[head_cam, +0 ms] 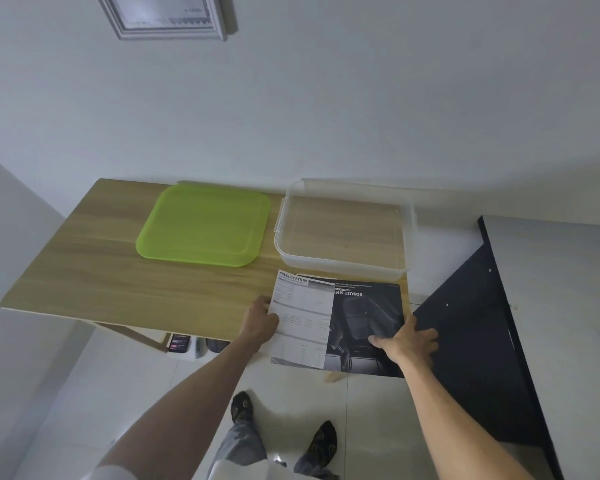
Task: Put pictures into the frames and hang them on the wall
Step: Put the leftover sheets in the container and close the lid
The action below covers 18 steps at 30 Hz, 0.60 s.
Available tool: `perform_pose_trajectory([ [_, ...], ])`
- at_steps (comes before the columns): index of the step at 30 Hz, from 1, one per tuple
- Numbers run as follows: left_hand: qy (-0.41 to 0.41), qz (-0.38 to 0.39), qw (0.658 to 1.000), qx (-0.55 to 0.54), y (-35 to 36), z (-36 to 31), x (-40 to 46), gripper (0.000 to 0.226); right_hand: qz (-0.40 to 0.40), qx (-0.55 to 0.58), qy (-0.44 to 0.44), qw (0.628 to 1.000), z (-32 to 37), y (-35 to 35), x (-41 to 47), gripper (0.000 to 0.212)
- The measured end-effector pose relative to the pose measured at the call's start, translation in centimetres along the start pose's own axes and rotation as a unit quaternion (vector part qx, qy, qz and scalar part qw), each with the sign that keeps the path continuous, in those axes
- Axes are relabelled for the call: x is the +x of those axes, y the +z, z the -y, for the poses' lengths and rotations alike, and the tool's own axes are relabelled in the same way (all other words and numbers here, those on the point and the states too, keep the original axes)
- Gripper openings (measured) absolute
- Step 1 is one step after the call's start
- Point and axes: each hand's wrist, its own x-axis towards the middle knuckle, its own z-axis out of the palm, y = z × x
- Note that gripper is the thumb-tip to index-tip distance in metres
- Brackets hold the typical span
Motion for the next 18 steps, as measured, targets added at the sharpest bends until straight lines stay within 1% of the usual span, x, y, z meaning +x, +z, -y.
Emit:
perform_pose_trajectory([
  [2, -0.009, 0.012, 0.999, -0.040, -0.4, 0.6, 0.0, 0.044, 0.010, 0.006, 0.005, 1.000, -0.6, 0.1, -0.3, 0.107],
  [4, -0.018, 0.020, 0.997, -0.074, -0.8, 0.9, -0.5, 0.042, 0.017, 0.012, -0.002, 1.000, -1.2, 0.3, -0.6, 0.106],
  [8, -0.039, 0.023, 0.991, -0.128, -1.0, 1.7, -1.5, 0.042, 0.001, 0.014, -0.027, 1.000, -1.9, 0.3, -1.6, 0.097],
  [12, -0.063, 0.029, 0.983, -0.171, -1.0, 3.0, -2.3, 0.046, 0.002, 0.047, -0.020, 0.999, -2.7, 0.2, -2.9, 0.086],
  [15, -0.080, 0.038, 0.975, -0.203, -1.1, 4.0, -3.3, 0.049, 0.023, 0.129, -0.028, 0.991, -3.4, 0.5, -4.0, 0.076],
  [18, -0.099, 0.052, 0.966, -0.233, -1.6, 5.6, -3.9, 0.052, 0.042, 0.246, -0.026, 0.968, -4.2, 1.0, -4.9, 0.062],
])
